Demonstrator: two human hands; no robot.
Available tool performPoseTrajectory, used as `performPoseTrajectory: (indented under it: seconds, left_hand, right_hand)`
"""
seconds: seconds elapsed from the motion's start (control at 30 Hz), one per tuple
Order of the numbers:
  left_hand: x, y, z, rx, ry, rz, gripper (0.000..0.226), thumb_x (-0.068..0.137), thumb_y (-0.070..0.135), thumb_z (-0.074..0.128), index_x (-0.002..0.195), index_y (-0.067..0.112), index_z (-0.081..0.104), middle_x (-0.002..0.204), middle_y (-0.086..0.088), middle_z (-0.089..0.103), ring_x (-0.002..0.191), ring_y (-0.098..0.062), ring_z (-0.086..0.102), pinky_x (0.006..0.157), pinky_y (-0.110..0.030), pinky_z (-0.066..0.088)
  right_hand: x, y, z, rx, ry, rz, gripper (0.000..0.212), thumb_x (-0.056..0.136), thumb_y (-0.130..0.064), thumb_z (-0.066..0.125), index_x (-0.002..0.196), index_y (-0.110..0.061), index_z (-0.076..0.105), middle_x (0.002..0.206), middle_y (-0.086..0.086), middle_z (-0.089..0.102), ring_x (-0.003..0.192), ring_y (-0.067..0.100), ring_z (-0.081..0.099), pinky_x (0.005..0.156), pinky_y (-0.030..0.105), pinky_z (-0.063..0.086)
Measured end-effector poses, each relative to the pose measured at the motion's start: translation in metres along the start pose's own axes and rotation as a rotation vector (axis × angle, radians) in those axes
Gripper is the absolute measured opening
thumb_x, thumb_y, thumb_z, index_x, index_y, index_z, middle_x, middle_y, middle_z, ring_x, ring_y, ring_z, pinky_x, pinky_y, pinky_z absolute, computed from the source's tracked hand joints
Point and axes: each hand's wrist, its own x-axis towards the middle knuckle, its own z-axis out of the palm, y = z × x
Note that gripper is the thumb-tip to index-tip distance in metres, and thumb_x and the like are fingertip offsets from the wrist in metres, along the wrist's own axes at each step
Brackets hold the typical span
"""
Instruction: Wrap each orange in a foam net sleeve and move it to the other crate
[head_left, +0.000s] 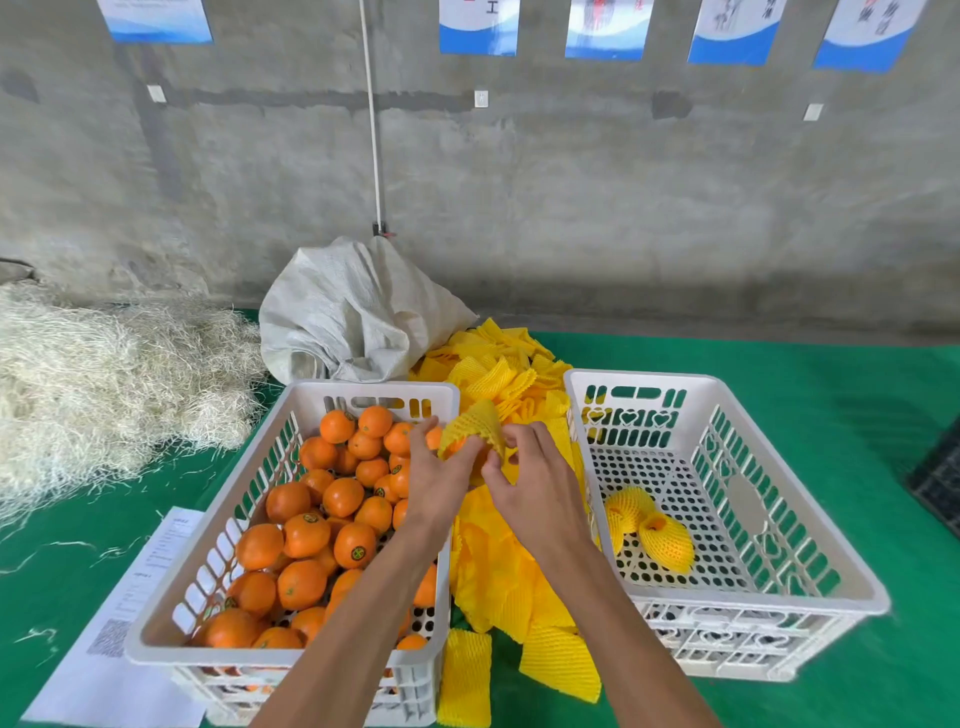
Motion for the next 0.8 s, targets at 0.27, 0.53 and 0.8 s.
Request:
performPoseTrajectory:
  seconds: [0.27, 0.53, 0.8]
  left_hand:
    - [-0.006, 0.003, 0.005, -0.107, -0.154, -0.101, 0.065, 0.082, 0.023, 0.09, 0.138, 0.009, 0.058, 0.12, -0.01, 0.074, 0.109, -0.027, 0.074, 0.088, -0.05, 0.064]
    - [0.004, 0.001, 0.023, -0.055, 0.028, -0.133, 0.033, 0.088, 0.029, 0.08, 0.106, 0.002, 0.076, 0.105, -0.015, 0.078, 0.098, -0.026, 0.075, 0.084, -0.049, 0.065]
    - [-0.002, -0.002, 0.038, -0.148, -0.068, -0.139, 0.042, 0.102, 0.02, 0.061, 0.142, 0.011, 0.053, 0.131, -0.016, 0.067, 0.115, -0.03, 0.07, 0.095, -0.047, 0.061]
  right_hand:
    - [0.011, 0.011, -0.014, -0.047, -0.078, 0.05, 0.038, 0.109, -0.016, 0.043, 0.144, -0.009, 0.055, 0.139, 0.012, 0.059, 0.122, 0.03, 0.061, 0.099, 0.039, 0.052]
    - [0.008, -0.002, -0.017, -0.058, 0.018, 0.135, 0.038, 0.102, -0.027, 0.055, 0.136, -0.011, 0.059, 0.129, 0.006, 0.061, 0.108, 0.025, 0.064, 0.083, 0.034, 0.053]
    - [0.0, 0.023, -0.02, 0.321, -0.126, 0.326, 0.034, 0.1, -0.041, 0.047, 0.124, -0.026, 0.066, 0.092, -0.005, 0.072, 0.074, 0.009, 0.066, 0.067, 0.039, 0.054]
